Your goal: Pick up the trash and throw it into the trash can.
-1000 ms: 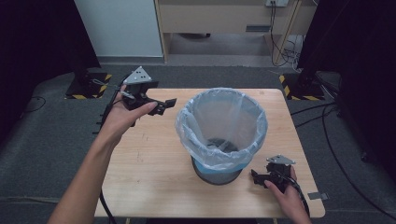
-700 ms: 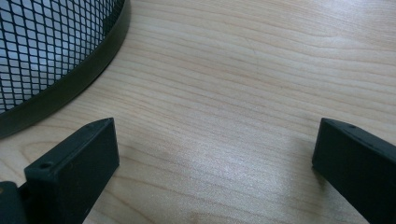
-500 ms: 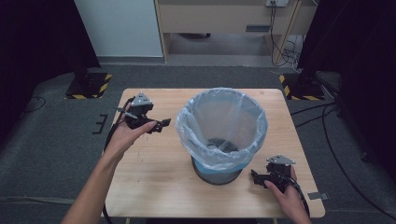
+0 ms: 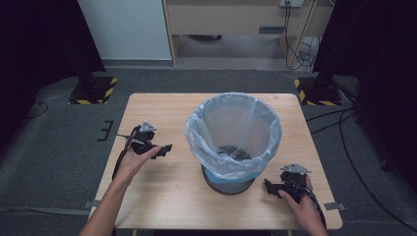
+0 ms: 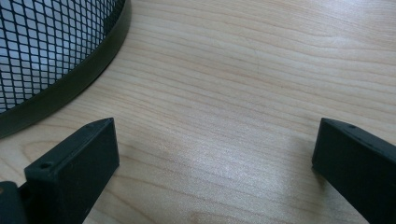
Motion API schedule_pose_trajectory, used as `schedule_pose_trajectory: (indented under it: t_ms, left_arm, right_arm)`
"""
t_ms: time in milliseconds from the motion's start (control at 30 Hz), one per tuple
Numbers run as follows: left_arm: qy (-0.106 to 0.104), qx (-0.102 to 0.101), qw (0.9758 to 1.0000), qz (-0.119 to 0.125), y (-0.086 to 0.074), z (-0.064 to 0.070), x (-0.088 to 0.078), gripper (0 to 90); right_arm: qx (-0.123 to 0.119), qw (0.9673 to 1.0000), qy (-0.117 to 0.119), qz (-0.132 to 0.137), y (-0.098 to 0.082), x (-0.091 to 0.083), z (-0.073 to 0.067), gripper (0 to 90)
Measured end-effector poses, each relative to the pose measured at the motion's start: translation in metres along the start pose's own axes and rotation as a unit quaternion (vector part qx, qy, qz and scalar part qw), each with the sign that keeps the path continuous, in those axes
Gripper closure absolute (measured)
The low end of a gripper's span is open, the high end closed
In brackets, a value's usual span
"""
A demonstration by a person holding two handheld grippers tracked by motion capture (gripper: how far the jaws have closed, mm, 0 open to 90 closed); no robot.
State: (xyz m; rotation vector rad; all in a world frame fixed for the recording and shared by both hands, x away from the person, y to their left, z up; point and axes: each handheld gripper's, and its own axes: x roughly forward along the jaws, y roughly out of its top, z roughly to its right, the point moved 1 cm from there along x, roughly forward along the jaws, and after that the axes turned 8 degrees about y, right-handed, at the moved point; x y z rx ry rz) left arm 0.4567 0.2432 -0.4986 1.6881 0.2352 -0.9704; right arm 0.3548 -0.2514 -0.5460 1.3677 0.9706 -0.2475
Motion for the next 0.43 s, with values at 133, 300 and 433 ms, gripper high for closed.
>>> schedule_pose_trajectory:
  t_ms: [133,300,433]
  left_arm:
    - [-0.001,-0.014,0.9996,-0.024,-0.023,-0.001,0.015,4.2]
    - [0.003,-0.018,0.9995,-0.026,-0.033,-0.003,0.022,4.5]
    - [0.004,-0.013,0.9997,-0.019,-0.035,-0.003,0.023,3.7]
  right_arm:
    - [0.0,1.0,0.0,0.0,0.0,0.0,0.0,0.5]
    - [0.0,1.0,0.0,0.0,0.0,0.0,0.0,0.5]
    - [0.001,1.0,-0.001,0.0,0.0,0.0,0.0,0.5]
